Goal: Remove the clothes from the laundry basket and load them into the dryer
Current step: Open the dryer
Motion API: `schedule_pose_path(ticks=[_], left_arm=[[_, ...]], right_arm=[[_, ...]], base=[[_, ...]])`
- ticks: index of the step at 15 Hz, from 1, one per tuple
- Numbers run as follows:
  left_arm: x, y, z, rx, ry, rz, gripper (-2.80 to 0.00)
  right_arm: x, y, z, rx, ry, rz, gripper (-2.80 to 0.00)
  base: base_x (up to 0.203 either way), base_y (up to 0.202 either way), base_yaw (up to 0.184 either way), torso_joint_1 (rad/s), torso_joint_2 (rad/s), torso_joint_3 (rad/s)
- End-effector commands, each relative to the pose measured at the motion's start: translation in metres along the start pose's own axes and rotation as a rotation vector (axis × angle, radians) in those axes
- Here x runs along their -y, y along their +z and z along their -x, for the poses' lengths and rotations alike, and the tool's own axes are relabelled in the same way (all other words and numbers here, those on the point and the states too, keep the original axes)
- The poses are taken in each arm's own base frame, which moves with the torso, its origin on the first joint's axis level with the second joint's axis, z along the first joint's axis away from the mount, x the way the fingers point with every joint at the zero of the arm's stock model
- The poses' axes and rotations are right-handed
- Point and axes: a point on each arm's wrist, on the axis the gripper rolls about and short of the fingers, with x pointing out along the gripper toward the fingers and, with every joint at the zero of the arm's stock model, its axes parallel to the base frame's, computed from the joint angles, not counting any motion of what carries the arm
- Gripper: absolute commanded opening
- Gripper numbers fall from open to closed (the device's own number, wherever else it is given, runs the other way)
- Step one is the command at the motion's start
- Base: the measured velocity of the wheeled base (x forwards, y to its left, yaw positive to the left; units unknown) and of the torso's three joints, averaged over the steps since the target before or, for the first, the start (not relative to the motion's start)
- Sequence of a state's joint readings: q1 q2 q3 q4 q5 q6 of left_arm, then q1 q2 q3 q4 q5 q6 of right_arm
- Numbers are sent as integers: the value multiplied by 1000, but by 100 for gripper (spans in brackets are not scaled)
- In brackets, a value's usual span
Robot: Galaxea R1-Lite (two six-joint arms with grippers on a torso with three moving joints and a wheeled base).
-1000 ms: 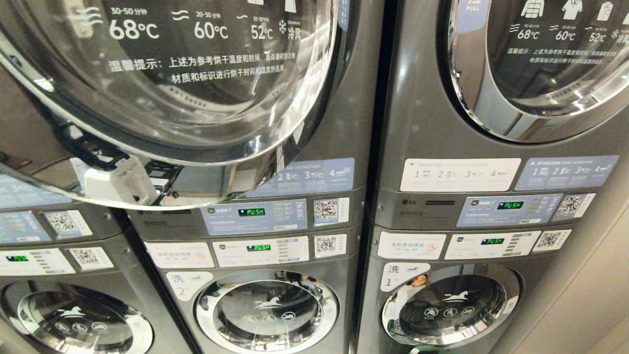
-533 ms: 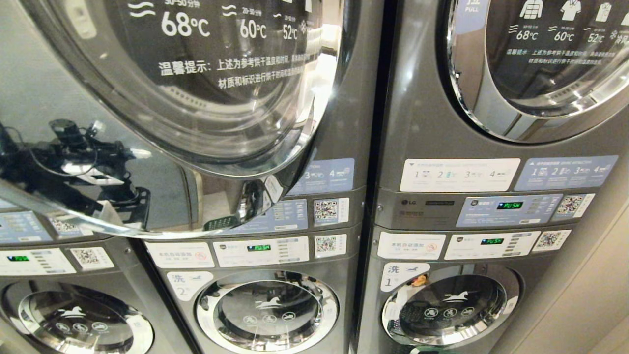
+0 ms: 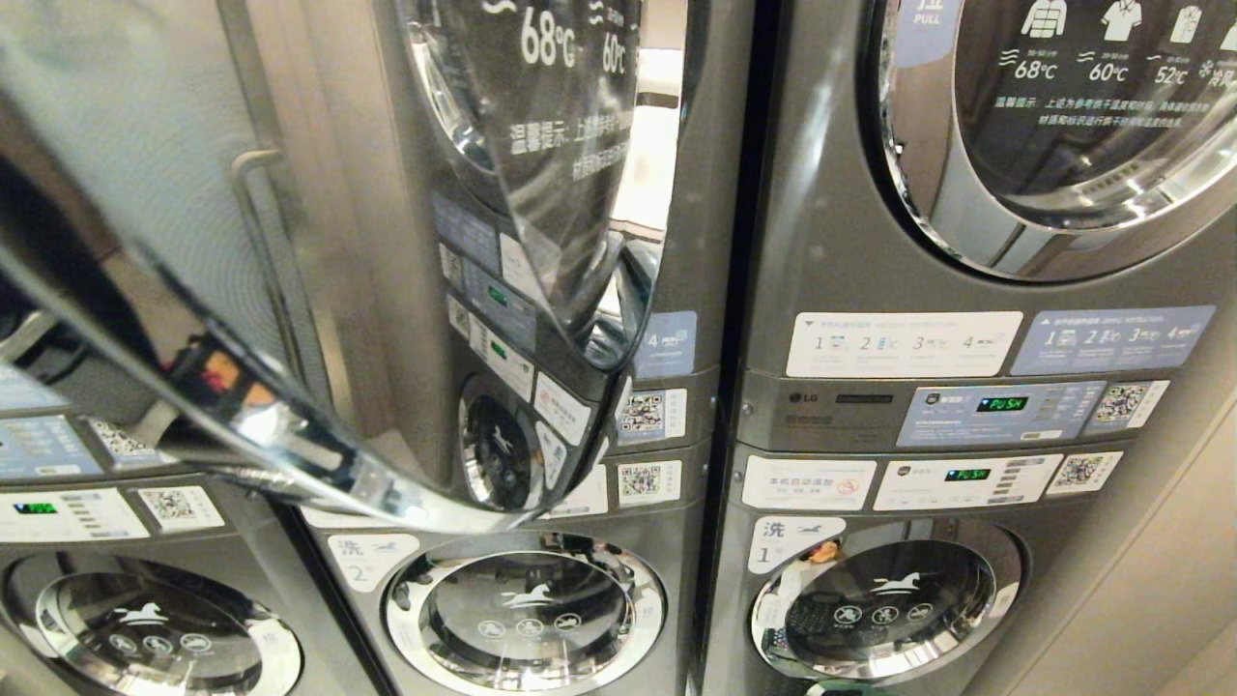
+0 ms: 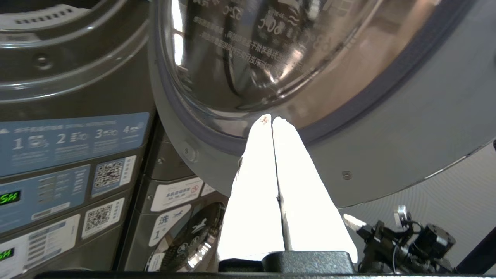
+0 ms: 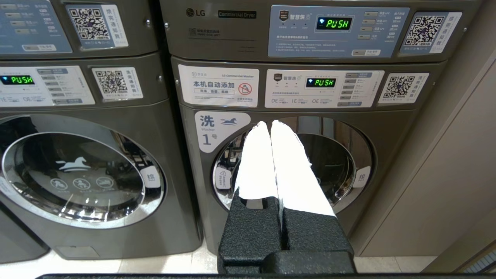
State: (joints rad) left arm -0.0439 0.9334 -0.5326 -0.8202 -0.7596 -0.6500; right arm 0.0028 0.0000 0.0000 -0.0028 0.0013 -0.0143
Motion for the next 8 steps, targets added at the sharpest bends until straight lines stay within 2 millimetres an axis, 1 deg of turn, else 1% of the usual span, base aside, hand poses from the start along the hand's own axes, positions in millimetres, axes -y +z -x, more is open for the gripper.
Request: schedule_pose_path(ticks=[1,3,8], left_arm=[[-9,-3,-13,-38,-25,30,-280],[-9,-2,-16,-42,-34,30,-280],[-8,-3,-15,-42,-32,31,-280]], right_arm=[[0,-1,0,-3,1,1,-280],[0,-1,0,-3,1,0,-280],[0,-1,0,-3,1,0,-280]], base=[[0,0,0,0,0,0],[0,0,0,0,0,0],[0,0,0,0,0,0]])
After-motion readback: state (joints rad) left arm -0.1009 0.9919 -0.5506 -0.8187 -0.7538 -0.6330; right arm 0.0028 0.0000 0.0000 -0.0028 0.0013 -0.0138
